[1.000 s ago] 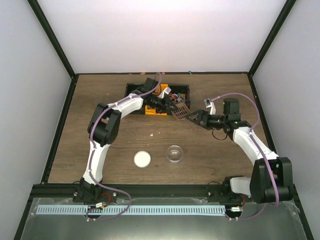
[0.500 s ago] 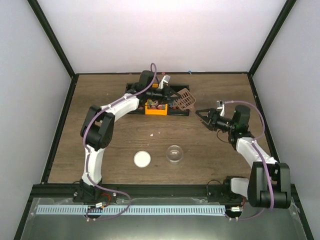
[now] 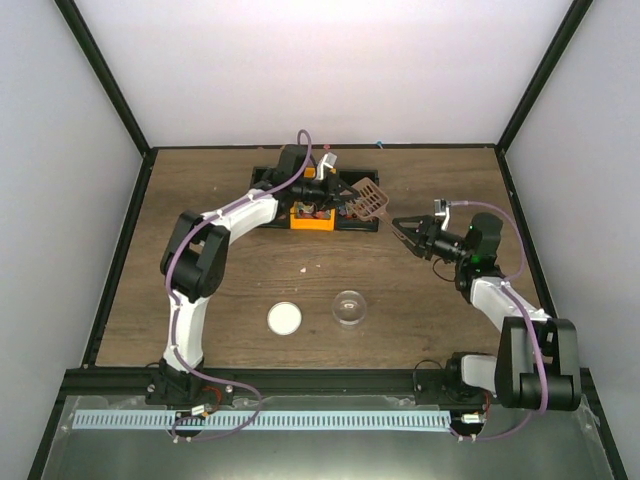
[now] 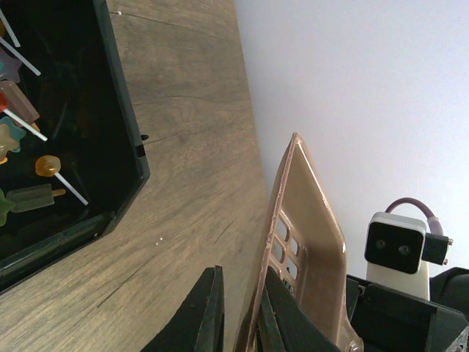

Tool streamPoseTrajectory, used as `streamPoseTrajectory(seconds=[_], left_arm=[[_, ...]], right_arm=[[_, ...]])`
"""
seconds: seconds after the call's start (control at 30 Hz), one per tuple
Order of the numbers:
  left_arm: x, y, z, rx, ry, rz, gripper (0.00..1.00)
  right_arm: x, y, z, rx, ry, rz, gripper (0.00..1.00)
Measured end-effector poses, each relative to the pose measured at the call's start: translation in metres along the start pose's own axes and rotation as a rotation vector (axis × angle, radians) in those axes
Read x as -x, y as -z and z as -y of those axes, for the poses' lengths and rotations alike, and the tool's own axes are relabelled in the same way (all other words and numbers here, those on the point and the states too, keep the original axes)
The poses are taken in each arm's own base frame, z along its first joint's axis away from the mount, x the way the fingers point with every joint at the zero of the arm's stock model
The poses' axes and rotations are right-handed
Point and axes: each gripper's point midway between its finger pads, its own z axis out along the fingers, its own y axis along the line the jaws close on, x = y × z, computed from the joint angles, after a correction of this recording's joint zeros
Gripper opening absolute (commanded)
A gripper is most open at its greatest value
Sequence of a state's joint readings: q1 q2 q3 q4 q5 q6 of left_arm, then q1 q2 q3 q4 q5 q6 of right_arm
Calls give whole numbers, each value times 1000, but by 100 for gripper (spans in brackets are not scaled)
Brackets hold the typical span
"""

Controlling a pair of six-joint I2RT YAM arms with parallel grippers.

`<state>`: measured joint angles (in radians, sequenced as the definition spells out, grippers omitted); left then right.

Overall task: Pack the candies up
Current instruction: Pick up the spatula from the center of the board.

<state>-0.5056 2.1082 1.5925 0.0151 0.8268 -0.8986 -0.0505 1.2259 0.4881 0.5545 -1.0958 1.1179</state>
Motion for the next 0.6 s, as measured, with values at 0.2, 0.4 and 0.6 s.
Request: streamPoseTrajectory(seconds=[0.2,0.4,0.6], left_arm=[[1,0,-1,6,9,10,4],[1,-1,-2,8,11,13,4],[0,-1,-2,7,12,14,4]], right_arm=[[-1,-4,2,1,-20,-6,50],[-3,-9,6,-6,-35,-11,37],[-2,-11,12,-19,-65,-7,15]])
